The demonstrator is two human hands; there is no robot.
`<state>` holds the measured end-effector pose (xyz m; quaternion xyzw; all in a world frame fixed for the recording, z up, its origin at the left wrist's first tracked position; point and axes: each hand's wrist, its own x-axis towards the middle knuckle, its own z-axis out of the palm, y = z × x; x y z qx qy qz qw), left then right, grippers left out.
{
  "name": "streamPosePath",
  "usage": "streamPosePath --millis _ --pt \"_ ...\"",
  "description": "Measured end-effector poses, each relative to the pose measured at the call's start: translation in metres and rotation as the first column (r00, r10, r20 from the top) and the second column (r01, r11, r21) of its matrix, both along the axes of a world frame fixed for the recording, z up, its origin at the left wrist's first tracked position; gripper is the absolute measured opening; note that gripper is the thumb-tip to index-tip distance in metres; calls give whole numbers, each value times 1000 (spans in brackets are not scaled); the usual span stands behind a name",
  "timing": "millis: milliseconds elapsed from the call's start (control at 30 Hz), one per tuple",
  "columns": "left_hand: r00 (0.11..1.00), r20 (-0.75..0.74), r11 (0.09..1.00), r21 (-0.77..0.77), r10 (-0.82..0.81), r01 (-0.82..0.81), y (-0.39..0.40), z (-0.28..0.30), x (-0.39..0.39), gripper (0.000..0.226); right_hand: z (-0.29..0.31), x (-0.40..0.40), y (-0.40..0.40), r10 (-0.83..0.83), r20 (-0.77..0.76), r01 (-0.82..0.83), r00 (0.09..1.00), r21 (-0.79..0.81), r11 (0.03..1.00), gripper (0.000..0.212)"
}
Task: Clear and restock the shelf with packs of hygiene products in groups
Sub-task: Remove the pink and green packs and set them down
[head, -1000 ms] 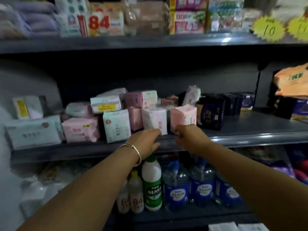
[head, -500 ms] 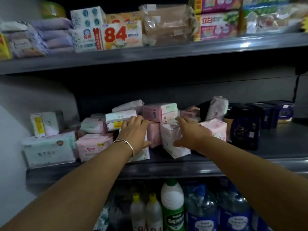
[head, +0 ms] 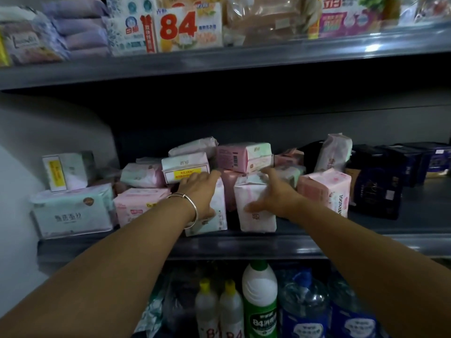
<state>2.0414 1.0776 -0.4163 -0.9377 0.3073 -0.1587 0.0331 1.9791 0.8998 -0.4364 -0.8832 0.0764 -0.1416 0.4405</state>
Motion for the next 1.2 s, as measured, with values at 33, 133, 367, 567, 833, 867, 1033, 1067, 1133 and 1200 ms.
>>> streamPosePath --millis 33,133,367,567,833,867,1033,1067,1133,1200 --pt "1000 14 1000 24 13 -13 0 -1 3 87 -2 1 3 1 16 -2 1000 48 999 88" --pt "1000 0 999 43 18 -18 -1 0 7 84 3 9 12 -108 32 106 994 60 993 77" --pt "998 -59 1000 13 23 -23 -2 4 4 81 26 21 29 -283 -83 240 956 -337 910 77" --pt "998 -32 999 -1 49 -49 5 5 -3 105 39 9 22 -268 -160 177 950 -432 884 65" --pt "998 -39 976 -208 58 -64 12 21 -23 82 37 -7 14 -361 -11 361 933 77 930 65" --pt "996 -63 965 -252 58 -72 13 24 -25 81 41 -13 11 -361 8 356 932 157 921 56" --pt "992 -119 908 -411 38 -84 12 33 -52 87 54 -47 5 -216 -44 211 975 478 853 42" --pt "993 -113 906 -415 31 -76 12 33 -58 85 54 -55 4 -151 -66 164 986 496 853 43" --pt "994 -105 903 -425 12 -56 13 31 -65 80 54 -68 2 -52 -120 105 991 490 865 46" --pt "995 -102 906 -421 3 -46 14 29 -69 79 50 -79 0 7 -170 82 985 514 854 43"
